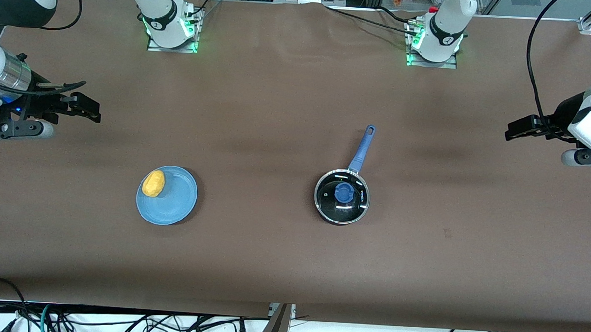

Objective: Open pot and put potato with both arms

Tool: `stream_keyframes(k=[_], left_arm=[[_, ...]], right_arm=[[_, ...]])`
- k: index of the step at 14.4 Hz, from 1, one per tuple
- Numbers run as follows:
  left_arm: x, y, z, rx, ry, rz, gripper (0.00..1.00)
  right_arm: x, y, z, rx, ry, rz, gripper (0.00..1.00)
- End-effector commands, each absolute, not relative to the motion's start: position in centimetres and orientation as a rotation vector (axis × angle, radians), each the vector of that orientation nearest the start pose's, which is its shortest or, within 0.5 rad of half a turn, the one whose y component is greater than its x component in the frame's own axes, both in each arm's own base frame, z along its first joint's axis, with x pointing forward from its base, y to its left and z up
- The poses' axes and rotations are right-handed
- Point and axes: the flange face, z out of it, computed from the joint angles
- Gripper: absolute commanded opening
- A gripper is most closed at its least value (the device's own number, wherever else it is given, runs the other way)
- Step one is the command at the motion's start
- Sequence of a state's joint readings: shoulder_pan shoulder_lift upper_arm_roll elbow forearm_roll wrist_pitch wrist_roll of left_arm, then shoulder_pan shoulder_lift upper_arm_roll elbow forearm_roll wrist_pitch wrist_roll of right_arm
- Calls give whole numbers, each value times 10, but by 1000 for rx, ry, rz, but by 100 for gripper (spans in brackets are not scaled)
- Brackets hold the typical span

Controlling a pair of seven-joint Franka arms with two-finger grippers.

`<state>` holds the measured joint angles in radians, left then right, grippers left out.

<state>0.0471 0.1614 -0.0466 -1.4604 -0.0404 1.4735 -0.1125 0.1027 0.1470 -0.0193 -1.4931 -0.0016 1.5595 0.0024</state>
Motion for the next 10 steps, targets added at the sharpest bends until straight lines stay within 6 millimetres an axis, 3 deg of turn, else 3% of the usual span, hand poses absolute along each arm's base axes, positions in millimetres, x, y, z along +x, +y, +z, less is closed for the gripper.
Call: stream_keyframes(k=[1,6,9,10], left_arm=[[589,2,582,-3179,-201,254,100],[592,-7,577,-3184,-192,261,100],[610,-22,553,-3218,-246,249,100],[617,-36,541,-3231,-267,255,100]], right_arm=[[590,49,576,-3133,-132,137,100],[590,48,575,-3133,-130,140,100],[590,48,575,-3133,-130,142,100],[590,48,574,-3133,-130,147,100]])
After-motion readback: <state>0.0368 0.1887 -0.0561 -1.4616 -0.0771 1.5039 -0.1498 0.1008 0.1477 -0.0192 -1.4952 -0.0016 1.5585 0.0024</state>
